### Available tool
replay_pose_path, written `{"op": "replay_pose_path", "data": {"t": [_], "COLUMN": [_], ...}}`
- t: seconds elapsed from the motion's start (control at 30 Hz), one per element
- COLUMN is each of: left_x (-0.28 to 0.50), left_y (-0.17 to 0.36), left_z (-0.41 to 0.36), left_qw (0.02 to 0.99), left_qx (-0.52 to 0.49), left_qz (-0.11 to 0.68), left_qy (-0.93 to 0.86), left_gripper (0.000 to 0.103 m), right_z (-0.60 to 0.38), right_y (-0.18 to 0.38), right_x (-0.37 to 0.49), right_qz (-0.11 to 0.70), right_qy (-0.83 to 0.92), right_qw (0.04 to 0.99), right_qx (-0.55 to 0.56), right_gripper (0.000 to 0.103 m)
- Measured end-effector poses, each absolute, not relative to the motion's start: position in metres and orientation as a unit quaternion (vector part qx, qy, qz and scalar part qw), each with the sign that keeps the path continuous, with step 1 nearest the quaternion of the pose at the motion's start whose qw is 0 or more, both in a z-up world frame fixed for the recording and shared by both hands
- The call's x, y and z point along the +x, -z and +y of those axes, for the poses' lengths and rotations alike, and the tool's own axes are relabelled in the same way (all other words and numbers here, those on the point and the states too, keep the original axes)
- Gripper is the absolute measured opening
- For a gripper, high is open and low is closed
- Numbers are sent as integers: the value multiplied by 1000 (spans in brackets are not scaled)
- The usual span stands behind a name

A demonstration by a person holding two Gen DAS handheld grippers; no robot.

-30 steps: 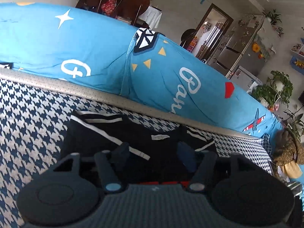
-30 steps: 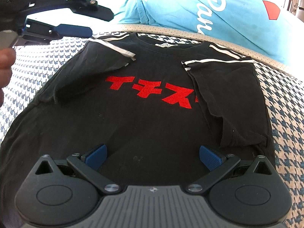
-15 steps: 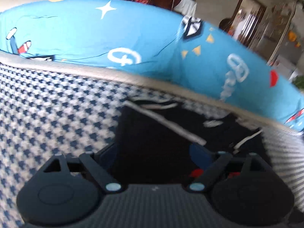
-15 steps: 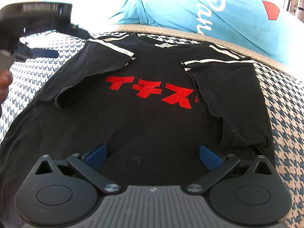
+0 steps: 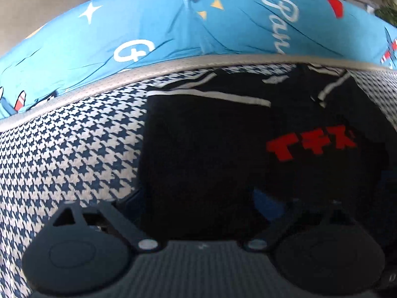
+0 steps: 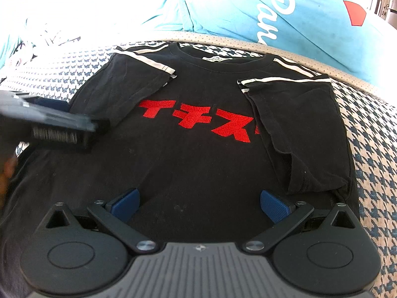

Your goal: Fold clothes

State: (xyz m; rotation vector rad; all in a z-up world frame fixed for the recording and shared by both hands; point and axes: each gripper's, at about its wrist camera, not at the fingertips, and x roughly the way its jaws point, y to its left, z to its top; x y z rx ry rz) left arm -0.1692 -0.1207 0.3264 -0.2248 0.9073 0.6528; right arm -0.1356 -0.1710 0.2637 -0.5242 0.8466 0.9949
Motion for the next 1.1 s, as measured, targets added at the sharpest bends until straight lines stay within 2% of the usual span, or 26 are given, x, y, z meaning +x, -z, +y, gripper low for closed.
{"op": "replay_pose_path", "data": {"t": [0.27,0.5,0.87,1.1], "left_x": [-173,-179,-165,-167], "left_y": [-329,-353,-325,-323], "left_z": [-125,-127,-108,-114], "left_qw": [838,857,813,814], "left_qx": [-114,-133,-170,-155], "left_qz": [434,384,423,429], "left_qy": [-312,-318,-361,-361], "left_gripper": [99,103,103,103], "right_z": [-170,-170,-171,-173], "right_y": [-263,-263,-263,-265], "right_x": [-136,-137,-138,-138], "right_qz": [389,388,388,395], "right_qy": [-458,-457,-460,-460], "right_qw": [762,763,762,757], "right_qx": [-241,-241,-239,-242], "right_gripper": [103,103,103,103]}}
